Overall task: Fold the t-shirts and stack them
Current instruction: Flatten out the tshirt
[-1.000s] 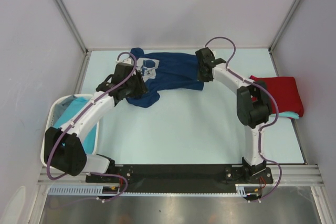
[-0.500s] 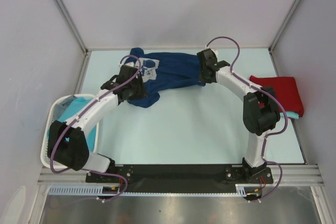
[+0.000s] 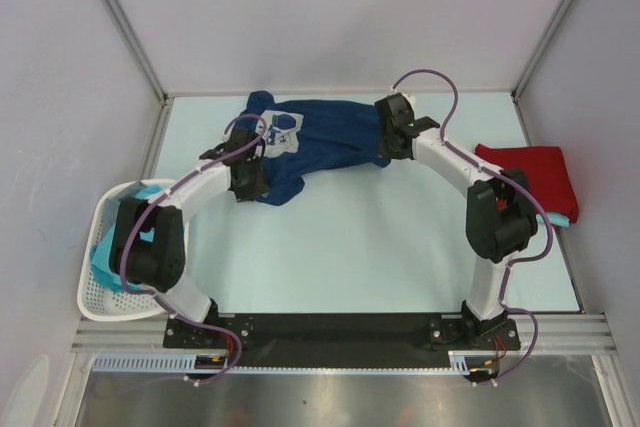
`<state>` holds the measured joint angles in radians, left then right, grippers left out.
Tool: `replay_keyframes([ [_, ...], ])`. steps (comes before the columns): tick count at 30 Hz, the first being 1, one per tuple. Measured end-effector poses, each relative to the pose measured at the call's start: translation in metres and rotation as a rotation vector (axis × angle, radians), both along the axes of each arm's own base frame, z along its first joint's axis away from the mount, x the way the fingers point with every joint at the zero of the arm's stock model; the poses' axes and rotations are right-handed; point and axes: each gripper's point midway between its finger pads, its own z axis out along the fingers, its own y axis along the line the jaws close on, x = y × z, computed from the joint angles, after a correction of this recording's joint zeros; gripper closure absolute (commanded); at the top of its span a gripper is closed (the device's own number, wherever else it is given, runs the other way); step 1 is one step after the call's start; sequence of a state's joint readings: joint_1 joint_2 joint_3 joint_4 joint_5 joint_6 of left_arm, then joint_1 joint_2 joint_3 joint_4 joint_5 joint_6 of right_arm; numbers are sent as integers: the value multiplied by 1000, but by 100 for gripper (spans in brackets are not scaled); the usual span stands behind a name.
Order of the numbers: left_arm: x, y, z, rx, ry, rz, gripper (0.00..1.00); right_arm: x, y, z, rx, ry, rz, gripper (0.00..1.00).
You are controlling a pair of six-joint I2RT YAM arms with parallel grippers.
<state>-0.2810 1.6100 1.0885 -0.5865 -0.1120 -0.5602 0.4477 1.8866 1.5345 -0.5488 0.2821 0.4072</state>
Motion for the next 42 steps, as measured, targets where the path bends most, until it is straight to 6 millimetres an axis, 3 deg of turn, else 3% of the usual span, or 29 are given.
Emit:
replay_keyframes([
  [3,-1,1,-11,9,32,3,62,-1,0,-2,-2,3,0,100],
  [4,-1,1,-14,11,41,3,73,-2,-1,-3,-3,6,0,100],
  [7,-1,1,-19,12,57,5,91,-5,-2,-6,-7,16,0,100],
  [10,0,0,-19,14,58,0,100,-9,-5,-4,-10,19,-2,100],
  [14,-1,0,-19,12,58,0,98,-19,-7,6,-12,7,-2,100],
  [15,-2,1,-18,12,58,0,94,-22,-9,8,-15,6,-4,100],
  [16,-2,1,-18,10,53,0,82,-26,-10,10,-14,2,-4,100],
  [19,-6,2,-15,7,45,-1,69,-34,-12,13,-17,0,-5,100],
  [27,-1,-1,9,-16,-25,5,53,-37,-10,11,-28,6,-1,100],
  [34,3,-2,27,-1,-83,2,59,-37,-11,12,-32,4,-5,100],
  [42,1,-1,-8,33,8,2,82,-37,-11,11,-33,4,-5,100],
])
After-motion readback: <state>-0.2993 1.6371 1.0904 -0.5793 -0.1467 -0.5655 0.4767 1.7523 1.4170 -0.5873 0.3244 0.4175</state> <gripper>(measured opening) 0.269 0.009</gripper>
